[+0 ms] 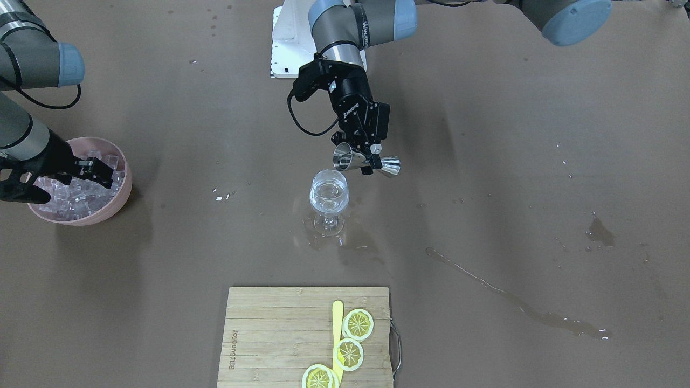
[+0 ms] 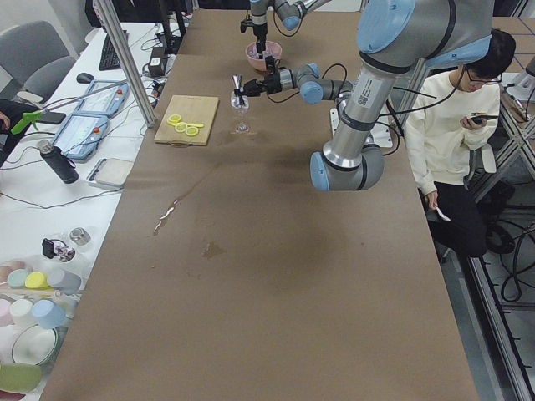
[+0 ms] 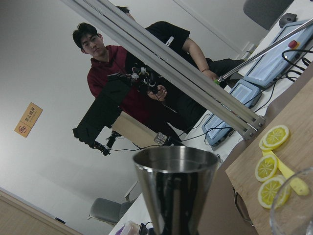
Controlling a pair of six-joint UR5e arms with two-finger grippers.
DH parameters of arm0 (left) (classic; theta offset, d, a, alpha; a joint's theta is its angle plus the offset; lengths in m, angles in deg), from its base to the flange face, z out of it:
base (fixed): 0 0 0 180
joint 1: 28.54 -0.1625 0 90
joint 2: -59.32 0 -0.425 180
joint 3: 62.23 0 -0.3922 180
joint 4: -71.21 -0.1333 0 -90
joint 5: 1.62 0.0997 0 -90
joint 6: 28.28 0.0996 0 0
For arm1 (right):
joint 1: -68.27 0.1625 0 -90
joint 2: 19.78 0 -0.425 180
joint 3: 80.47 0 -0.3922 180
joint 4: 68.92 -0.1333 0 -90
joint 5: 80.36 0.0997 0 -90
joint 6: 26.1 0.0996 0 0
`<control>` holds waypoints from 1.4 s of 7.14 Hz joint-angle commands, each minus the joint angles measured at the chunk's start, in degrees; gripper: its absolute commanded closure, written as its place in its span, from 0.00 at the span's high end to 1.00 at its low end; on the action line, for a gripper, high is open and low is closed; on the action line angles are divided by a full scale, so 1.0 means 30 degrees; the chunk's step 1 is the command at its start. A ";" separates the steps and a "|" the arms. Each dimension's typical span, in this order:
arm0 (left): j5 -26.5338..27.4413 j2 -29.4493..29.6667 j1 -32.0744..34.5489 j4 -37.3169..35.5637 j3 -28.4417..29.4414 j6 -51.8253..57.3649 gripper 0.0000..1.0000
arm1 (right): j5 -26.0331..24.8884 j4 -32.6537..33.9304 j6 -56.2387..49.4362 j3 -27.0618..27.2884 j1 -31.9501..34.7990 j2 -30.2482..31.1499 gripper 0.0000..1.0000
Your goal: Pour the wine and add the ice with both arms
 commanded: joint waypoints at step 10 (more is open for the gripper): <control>0.0416 0.1388 -0.0007 -0.5306 0.0943 -0.0003 0.00 | 0.0226 0.0054 -0.0428 0.0217 0.0025 -0.0130 0.08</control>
